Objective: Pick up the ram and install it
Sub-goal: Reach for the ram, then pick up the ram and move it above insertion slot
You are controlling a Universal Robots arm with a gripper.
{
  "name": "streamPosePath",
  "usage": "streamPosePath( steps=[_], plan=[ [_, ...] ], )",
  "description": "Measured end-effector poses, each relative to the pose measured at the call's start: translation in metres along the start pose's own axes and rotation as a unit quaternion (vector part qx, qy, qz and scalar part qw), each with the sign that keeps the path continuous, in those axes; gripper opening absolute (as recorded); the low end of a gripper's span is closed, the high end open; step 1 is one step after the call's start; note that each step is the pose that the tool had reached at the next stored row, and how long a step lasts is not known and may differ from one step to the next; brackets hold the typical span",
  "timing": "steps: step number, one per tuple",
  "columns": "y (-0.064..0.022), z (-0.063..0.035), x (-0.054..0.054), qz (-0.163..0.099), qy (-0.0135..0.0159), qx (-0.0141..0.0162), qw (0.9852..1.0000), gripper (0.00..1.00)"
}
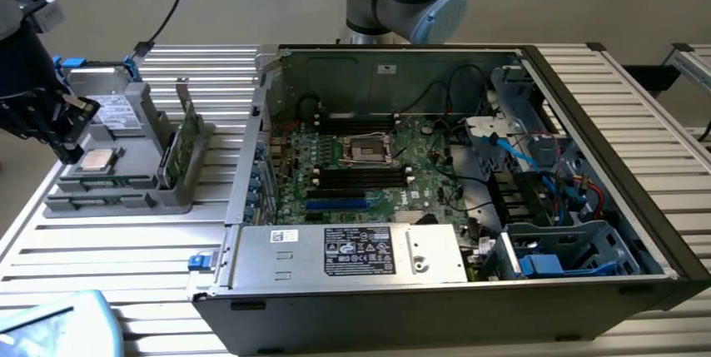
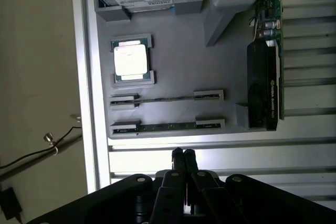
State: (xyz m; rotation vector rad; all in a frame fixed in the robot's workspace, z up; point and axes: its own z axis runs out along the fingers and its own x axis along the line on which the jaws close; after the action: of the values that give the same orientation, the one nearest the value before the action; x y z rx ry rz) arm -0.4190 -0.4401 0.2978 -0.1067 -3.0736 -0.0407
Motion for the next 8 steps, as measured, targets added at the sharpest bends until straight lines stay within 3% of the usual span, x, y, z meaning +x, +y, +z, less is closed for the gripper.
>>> streamPosePath(
  steps=[8],
  plan=[
    [0.0,0.0001,0.0,0.0,0.0,0.0,1.0,0.1]
  ],
)
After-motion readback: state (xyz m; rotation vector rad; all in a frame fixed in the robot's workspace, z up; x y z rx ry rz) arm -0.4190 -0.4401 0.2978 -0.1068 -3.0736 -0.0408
